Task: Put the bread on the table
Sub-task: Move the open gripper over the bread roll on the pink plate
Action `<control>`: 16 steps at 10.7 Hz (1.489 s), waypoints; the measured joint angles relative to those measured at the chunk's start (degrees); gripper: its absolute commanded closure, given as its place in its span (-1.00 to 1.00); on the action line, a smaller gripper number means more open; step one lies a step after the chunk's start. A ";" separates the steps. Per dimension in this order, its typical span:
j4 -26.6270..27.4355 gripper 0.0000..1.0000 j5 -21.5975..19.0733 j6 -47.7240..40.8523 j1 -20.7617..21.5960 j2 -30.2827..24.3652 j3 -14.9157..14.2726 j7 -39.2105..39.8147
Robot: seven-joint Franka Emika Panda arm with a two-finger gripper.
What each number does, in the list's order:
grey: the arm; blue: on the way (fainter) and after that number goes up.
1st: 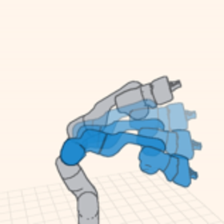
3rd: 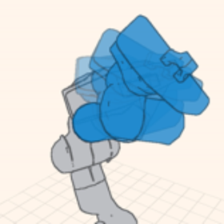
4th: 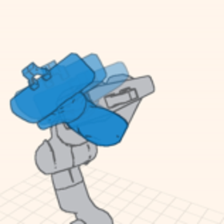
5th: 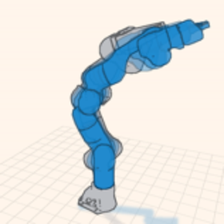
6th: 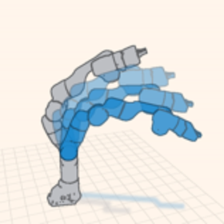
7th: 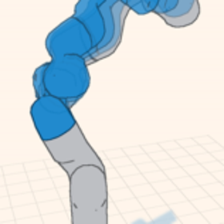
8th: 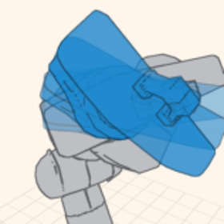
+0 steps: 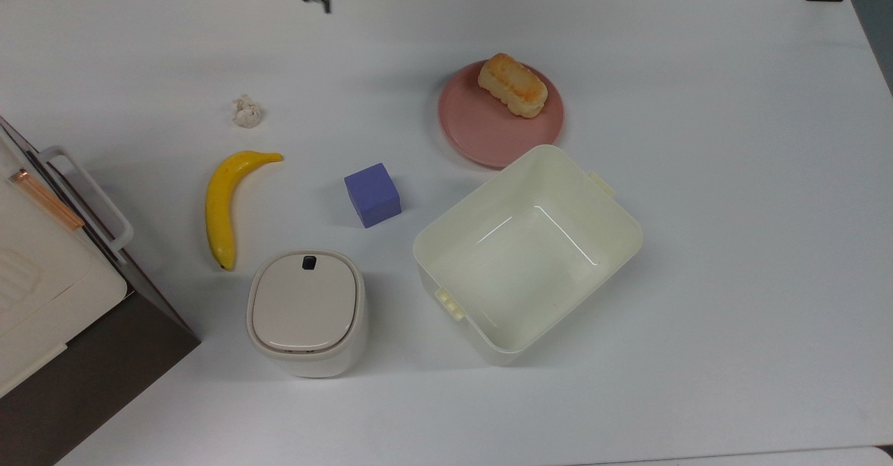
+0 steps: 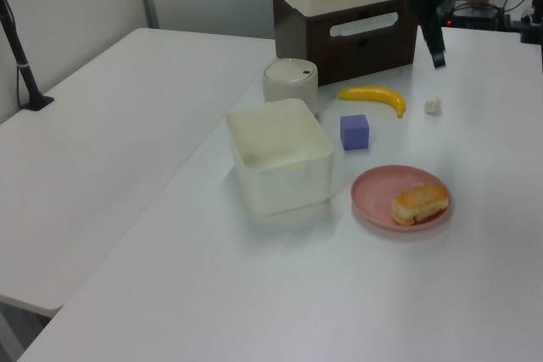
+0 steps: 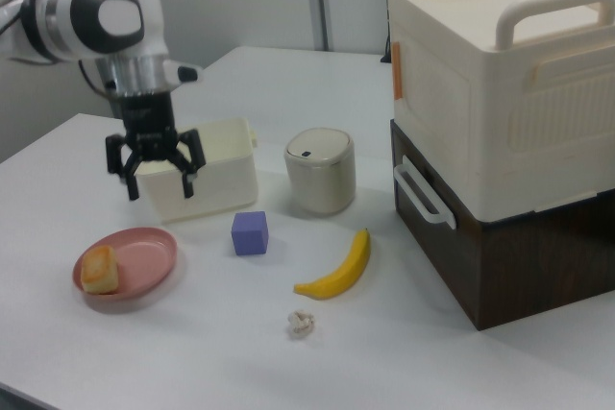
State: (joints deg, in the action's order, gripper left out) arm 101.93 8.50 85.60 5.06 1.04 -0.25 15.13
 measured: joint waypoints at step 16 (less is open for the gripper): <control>11.85 -1.00 0.01 8.41 23.93 3.16 0.17 0.09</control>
State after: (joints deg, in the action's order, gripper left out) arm 113.79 8.50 94.01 28.99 4.20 -0.08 15.21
